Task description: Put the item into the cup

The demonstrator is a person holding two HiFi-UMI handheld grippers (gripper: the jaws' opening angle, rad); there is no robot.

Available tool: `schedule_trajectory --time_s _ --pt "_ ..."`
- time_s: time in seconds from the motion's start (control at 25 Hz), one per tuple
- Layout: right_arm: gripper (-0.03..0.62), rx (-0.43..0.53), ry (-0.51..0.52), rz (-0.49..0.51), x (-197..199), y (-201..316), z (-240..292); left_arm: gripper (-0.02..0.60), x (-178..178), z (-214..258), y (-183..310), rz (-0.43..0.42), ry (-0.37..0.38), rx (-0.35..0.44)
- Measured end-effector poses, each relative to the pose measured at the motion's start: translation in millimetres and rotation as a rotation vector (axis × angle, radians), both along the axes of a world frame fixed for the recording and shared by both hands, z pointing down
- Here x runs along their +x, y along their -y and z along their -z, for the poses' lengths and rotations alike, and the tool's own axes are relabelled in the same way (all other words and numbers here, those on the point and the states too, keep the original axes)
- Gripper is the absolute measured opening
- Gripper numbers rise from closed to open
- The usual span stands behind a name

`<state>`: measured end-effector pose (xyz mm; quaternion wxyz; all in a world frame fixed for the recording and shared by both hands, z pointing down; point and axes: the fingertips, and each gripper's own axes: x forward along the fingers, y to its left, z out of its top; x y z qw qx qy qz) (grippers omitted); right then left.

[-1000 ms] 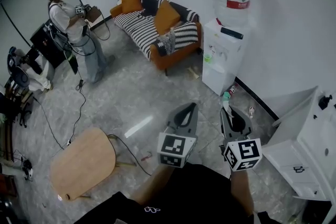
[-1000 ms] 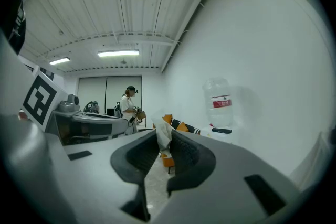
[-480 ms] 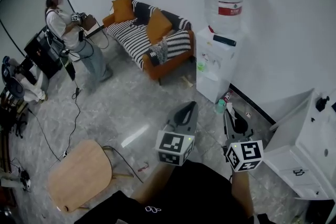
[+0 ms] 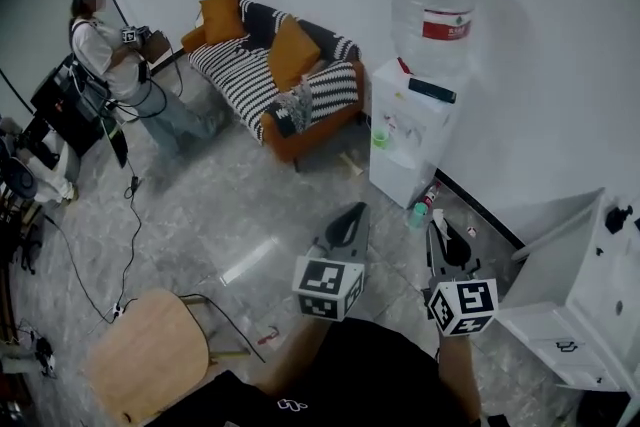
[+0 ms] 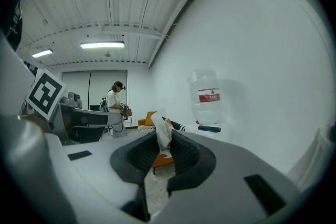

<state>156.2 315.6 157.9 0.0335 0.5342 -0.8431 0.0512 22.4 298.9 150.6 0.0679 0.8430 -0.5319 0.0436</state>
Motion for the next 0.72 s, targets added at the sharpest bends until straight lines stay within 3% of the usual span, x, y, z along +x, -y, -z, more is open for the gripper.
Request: schedule_trajectory --time_s 0.28,0.44,0.72 --pt "0.064 -0.089 -0.066 0.056 -34.8 63.6 -28.7 0.014 -40.4 -37.4 72.2 0.080 -0.074 -0.103" --pt "0.064 -0.162 -0.093 0.072 -54.0 116.4 -48.2 0.014 -67.5 -59.4 121.0 0.116 -0.082 -0.174" --pt "0.064 -0.176 -0.180 0.125 -106.7 215.2 -49.9 0.014 -119.5 -84.1 226.4 0.170 -0.077 -0.259"
